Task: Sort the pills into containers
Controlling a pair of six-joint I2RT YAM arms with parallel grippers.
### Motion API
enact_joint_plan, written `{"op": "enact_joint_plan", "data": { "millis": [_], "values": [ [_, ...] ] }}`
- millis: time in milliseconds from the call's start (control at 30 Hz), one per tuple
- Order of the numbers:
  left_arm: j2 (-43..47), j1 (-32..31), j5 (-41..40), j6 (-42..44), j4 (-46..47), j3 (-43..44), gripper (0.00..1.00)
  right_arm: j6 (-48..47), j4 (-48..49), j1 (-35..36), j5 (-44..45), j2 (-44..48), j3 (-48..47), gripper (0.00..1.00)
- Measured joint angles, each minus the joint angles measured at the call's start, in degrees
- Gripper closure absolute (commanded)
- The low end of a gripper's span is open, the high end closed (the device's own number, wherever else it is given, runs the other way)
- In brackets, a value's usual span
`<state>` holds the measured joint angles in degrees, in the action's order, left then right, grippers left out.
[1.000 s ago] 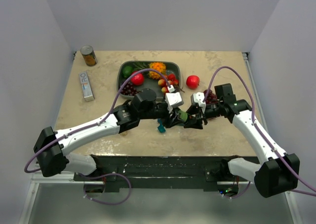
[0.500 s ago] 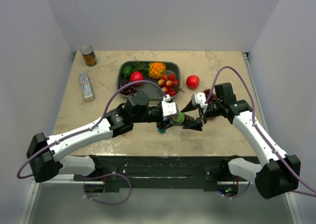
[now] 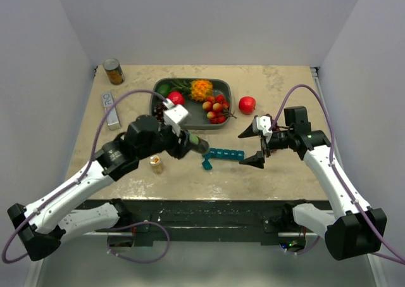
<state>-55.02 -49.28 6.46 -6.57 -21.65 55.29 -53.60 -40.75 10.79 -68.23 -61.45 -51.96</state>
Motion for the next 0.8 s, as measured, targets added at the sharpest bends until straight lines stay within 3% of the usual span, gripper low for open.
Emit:
{"op": "enact_joint_plan", "data": {
  "millis": [133,267,600,700,733,800],
  "values": [
    [-1.77,14.03,-8.20,-7.61,-10.51,6.97,1.00,0.90,0.31,-0.04,0.66,0.00,0.00,0.01],
    [-3.72,28.52,-11.87,-11.39,-14.51,6.73,1.00,1.60,1.03,-0.04,1.27,0.00,0.00,0.01],
    [-15.08,38.29,-18.05,-14.95,-11.47,-1.53,1.00,3.48,2.78,-0.09,1.55,0.04,0.00,0.01],
    [-17.57,39.28,-19.30,-14.95,-10.03,-3.76,0.89,4.50,3.65,-0.09,1.68,0.02,0.00,0.01],
    [-17.92,39.54,-19.58,-14.95,-9.77,-4.11,0.73,4.63,3.89,-0.11,1.68,0.02,0.00,0.01],
    [-18.10,39.93,-20.04,-14.95,-8.52,-4.35,0.56,4.98,4.39,-0.11,1.70,0.00,0.00,0.01]
  ]
}}
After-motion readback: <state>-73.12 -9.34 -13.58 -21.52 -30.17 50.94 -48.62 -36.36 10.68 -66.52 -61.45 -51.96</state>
